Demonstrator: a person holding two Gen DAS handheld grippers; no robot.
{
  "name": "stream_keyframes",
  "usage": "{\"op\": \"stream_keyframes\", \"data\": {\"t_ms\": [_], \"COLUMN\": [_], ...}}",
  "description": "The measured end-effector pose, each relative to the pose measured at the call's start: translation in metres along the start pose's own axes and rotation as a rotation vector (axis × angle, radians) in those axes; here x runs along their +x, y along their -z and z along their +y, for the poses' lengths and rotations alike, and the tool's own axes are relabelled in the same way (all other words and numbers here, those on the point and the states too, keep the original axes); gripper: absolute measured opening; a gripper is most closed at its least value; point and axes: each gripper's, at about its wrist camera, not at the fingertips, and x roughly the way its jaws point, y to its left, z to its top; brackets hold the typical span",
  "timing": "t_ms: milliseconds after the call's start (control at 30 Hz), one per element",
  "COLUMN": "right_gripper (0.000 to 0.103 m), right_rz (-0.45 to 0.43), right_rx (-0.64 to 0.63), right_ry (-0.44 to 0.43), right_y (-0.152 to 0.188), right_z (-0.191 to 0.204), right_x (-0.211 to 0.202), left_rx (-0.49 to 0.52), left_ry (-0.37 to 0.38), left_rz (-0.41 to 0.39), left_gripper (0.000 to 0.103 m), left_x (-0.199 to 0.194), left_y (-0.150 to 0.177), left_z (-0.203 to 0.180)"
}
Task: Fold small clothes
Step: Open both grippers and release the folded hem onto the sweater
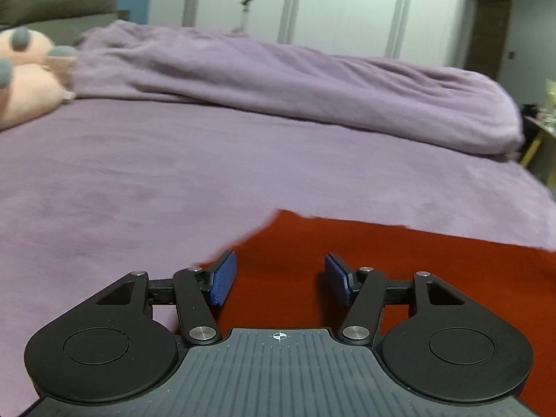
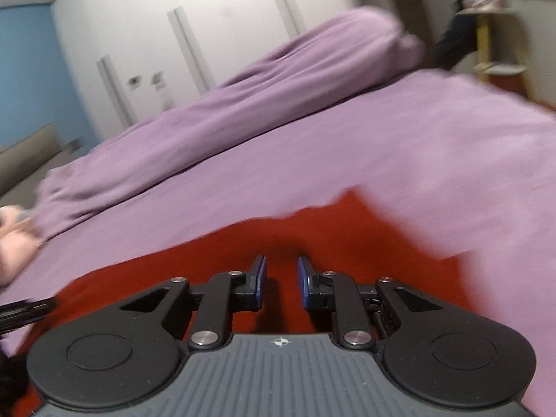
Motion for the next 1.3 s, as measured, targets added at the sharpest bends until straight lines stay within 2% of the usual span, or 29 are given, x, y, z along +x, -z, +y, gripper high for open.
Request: {"op": "stream_keyframes", "data": {"t_ms": [100, 167, 300, 433, 500, 533, 733, 800, 900, 1000, 1100, 1200, 1300], "right_gripper": [0.019, 0.020, 0.025, 0.025, 0.026, 0.026, 0.026, 0.026, 0.026, 0.026, 0.026, 0.020, 0.016], "right_rz": [-0.014, -0.005, 0.011, 0.021, 0.021, 0.027, 0.076, 0.097, 0.120, 0.143, 0.159, 0.166, 0.168], "right_rx": [-0.019, -0.043, -0.171, -0.208, -0.221, -0.229, -0.132, -0.076, -0.032, -0.057, -0.090, -0.143, -0.211], "right_ry": [0.120, 0.149, 0.251, 0.366, 0.368, 0.370, 0.238, 0.172, 0.093, 0.050, 0.007, -0.030, -0.041], "right_y": [0.000, 0.000, -0.002, 0.002, 0.008, 0.012, 0.056, 0.070, 0.082, 0.087, 0.088, 0.091, 0.096], "right_z": [-0.010, -0.007, 0.016, 0.024, 0.019, 0.019, 0.026, 0.033, 0.047, 0.065, 0.089, 0.117, 0.144], "right_x": [-0.006, -0.005, -0.004, -0.028, -0.053, -0.068, -0.161, -0.177, -0.185, -0.182, -0.174, -0.163, -0.150], "left_rx": [-0.082, -0.126, -0.055, 0.043, 0.033, 0.004, -0.276, -0.334, -0.416, -0.494, -0.554, -0.568, -0.585], "left_ry": [-0.052, -0.059, -0.095, -0.139, -0.143, -0.116, 0.242, 0.311, 0.348, 0.363, 0.372, 0.378, 0.397], "left_rz": [0.031, 0.054, 0.065, 0.105, 0.144, 0.164, 0.304, 0.335, 0.361, 0.368, 0.369, 0.362, 0.328], "left_gripper": [0.063, 0.063, 0.064, 0.064, 0.064, 0.064, 0.069, 0.069, 0.068, 0.065, 0.053, 0.027, 0.019], "left_x": [0.001, -0.001, -0.022, -0.043, -0.056, -0.064, -0.107, -0.106, -0.093, -0.077, -0.066, -0.061, -0.062], "left_y": [-0.002, -0.003, -0.004, 0.001, 0.006, 0.009, 0.042, 0.050, 0.053, 0.046, 0.044, 0.043, 0.044], "left_z": [0.018, 0.028, 0.036, 0.054, 0.068, 0.075, 0.097, 0.096, 0.094, 0.094, 0.098, 0.101, 0.109]}}
